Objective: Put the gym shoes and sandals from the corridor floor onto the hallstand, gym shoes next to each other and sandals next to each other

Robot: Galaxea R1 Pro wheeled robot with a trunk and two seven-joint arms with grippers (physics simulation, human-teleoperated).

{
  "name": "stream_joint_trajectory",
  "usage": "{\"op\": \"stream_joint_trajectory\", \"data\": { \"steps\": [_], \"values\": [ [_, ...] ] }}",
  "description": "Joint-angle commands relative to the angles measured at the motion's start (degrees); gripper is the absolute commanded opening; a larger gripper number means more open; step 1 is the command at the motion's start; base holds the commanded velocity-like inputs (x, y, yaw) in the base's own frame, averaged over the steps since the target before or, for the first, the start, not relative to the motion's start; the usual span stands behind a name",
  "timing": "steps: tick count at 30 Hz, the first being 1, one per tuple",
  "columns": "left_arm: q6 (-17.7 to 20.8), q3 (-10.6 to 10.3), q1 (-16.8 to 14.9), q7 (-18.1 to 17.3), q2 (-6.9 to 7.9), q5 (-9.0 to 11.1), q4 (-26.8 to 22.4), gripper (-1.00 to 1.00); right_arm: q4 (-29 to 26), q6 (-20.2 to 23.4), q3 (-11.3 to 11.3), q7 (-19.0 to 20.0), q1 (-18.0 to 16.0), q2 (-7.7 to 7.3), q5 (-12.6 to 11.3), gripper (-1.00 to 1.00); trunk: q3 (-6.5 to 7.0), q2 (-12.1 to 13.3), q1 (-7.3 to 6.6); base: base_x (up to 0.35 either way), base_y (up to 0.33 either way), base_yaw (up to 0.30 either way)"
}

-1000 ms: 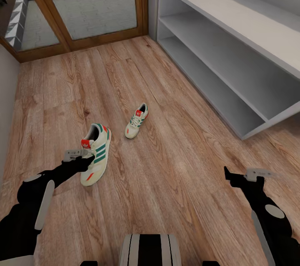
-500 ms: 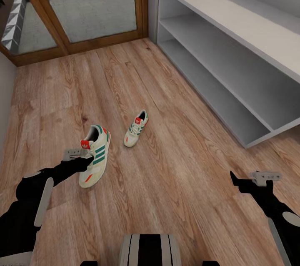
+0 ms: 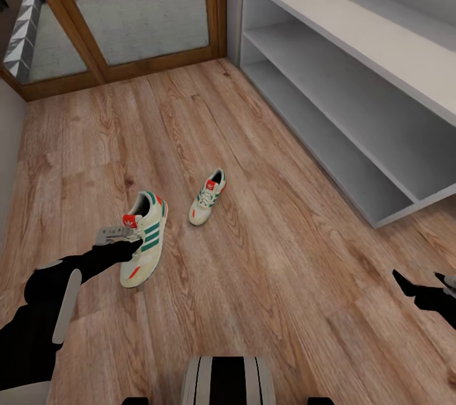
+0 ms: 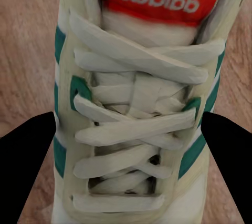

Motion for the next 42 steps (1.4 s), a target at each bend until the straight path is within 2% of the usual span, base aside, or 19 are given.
{"op": "stream_joint_trajectory", "data": {
  "steps": [1, 5, 10, 34, 42],
  "values": [
    [0.0, 0.0, 0.0, 0.0, -0.03, -0.1, 0.0, -1.0, 0.0, 0.0, 0.2, 0.0, 0.0, 0.08, 0.0, 1.0, -0.01, 0.0, 0.0, 0.0, 0.0, 0.167],
    [0.0, 0.0, 0.0, 0.0, -0.11, -0.1, 0.0, -1.0, 0.1, 0.0, 1.8, -0.7, -0.2, 1.33, 0.1, 1.0, -0.08, 0.0, 0.0, 0.0, 0.0, 0.222],
    [0.0, -0.1, 0.0, 0.0, -0.17, -0.1, 0.0, -1.0, 0.1, 0.0, 3.0, -3.9, -0.3, 2.12, 0.2, 1.0, -0.2, 0.0, 0.0, 0.0, 0.0, 0.254],
    [0.0, -0.3, 0.0, 0.1, -0.35, -0.1, 0.0, -1.0, 0.1, 0.0, 4.3, -6.9, -0.3, 2.33, 0.7, 1.0, -0.93, 0.0, 0.0, 0.0, 0.0, 0.267],
    [0.0, -0.3, 0.0, 0.0, -0.33, -0.1, 0.0, -1.0, 0.1, 0.1, 4.4, -7.1, -0.3, 2.34, 0.7, 1.0, -1.23, 0.0, 0.0, 0.0, 0.0, 0.154]
  ]
}}
